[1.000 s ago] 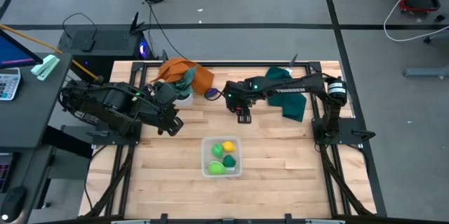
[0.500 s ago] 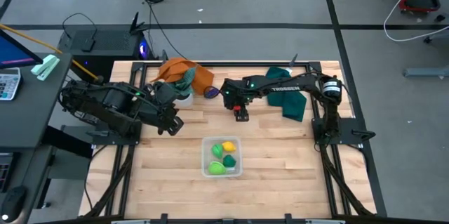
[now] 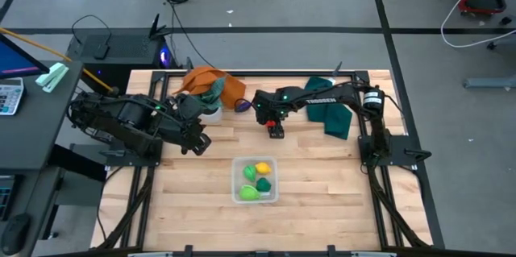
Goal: Pick and placing Produce into tupperware
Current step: Put the tomatoes into the transparent bin
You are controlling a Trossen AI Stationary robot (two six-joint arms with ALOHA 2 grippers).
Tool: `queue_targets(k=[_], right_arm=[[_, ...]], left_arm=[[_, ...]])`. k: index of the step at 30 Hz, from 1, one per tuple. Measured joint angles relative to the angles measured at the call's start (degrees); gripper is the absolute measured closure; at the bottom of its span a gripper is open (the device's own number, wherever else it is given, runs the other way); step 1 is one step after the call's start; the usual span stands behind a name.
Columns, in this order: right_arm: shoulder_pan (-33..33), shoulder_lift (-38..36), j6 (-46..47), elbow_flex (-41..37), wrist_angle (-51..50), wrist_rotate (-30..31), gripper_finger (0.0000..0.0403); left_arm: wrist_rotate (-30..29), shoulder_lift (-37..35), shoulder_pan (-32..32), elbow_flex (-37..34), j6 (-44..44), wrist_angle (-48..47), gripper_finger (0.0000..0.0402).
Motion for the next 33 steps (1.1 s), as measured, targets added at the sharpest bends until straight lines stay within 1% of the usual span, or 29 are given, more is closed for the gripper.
queue_targets(k=[6,10,14,25,29,33], right_arm=[[-0.11,1.82,0.22,-0.04,-0.07,-0.9,0.0075],[-0.02,2.19,0.46,-0.03,0.72,-1.49,0.009],[-0.02,2.34,0.52,-0.04,1.03,-1.85,0.0113],[-0.02,2.28,0.89,-0.04,0.83,-1.89,0.0192],[-0.02,2.27,0.94,-0.02,0.83,-1.88,0.0199],[-0.02,2.02,1.03,-0.04,0.17,-1.89,0.0192]], left_arm=[[0.0,0.0,0.0,0.0,-0.07,0.01,0.0294],[0.01,0.0,0.0,0.0,-0.07,0.02,0.0294],[0.02,0.01,0.0,0.0,-0.07,0.04,0.0294],[0.03,0.02,0.0,0.0,-0.08,0.07,0.0294],[0.02,0.02,0.0,0.0,-0.07,0.04,0.0294],[0.02,0.02,0.0,0.0,-0.07,0.03,0.0294]])
